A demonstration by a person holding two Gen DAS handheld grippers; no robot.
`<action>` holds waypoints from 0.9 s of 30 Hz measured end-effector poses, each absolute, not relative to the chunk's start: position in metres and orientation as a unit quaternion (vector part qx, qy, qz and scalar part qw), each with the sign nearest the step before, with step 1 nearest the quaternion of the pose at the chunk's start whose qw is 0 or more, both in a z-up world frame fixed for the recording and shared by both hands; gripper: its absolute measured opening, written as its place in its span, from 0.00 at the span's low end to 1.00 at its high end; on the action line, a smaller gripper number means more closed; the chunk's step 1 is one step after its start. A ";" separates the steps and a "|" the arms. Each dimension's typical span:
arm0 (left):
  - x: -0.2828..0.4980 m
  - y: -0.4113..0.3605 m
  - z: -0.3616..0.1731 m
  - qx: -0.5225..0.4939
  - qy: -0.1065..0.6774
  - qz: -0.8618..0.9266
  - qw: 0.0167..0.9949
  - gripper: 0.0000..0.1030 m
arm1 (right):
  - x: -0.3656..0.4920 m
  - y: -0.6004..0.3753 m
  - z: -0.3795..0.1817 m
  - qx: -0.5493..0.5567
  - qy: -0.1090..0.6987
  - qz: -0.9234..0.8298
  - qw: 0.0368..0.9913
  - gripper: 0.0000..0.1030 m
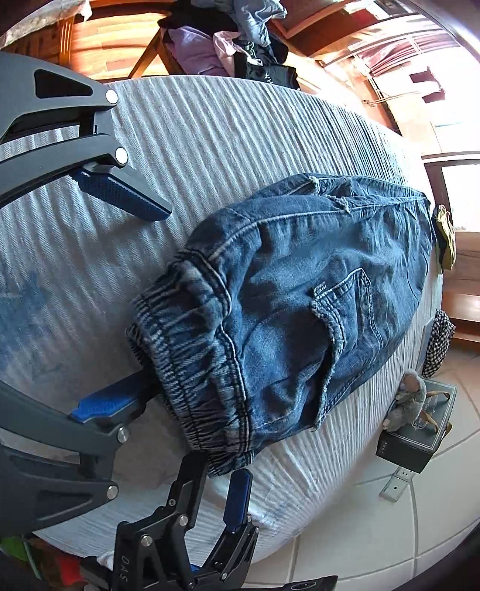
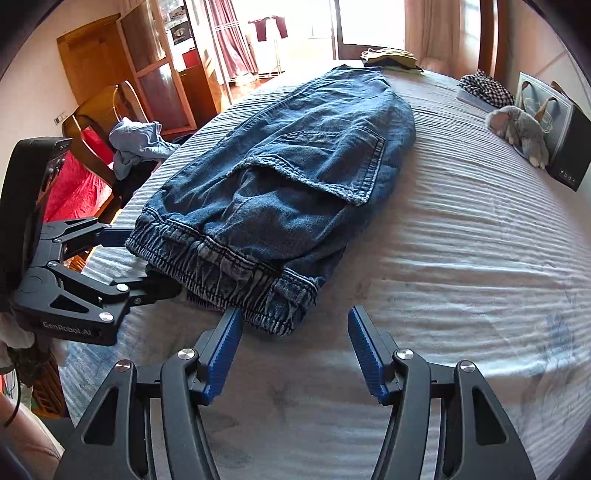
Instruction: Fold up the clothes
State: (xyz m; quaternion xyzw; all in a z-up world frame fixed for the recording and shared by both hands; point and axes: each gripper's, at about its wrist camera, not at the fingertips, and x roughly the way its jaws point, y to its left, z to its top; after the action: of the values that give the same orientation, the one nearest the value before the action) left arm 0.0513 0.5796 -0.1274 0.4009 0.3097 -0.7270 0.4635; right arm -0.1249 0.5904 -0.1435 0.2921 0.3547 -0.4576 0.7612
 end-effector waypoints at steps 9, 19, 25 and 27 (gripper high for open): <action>0.039 0.584 -0.128 0.387 0.329 -0.701 0.500 0.77 | -0.119 0.599 -0.150 0.273 0.346 -0.447 0.778 0.58; 0.030 0.577 -0.131 0.387 0.318 -0.703 0.505 0.77 | -0.123 0.588 -0.156 0.272 0.330 -0.453 0.783 0.67; 0.028 0.574 -0.129 0.390 0.316 -0.717 0.484 0.59 | -0.120 0.582 -0.155 0.277 0.322 -0.463 0.778 0.78; 0.025 0.575 -0.126 0.393 0.314 -0.723 0.474 0.48 | -0.122 0.579 -0.157 0.287 0.318 -0.464 0.776 0.79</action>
State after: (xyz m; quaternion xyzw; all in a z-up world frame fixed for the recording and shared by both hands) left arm 0.0254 0.5749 -0.1264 0.3931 0.3139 -0.7228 0.4739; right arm -0.1218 0.5786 -0.1572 0.2867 0.3184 -0.4635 0.7756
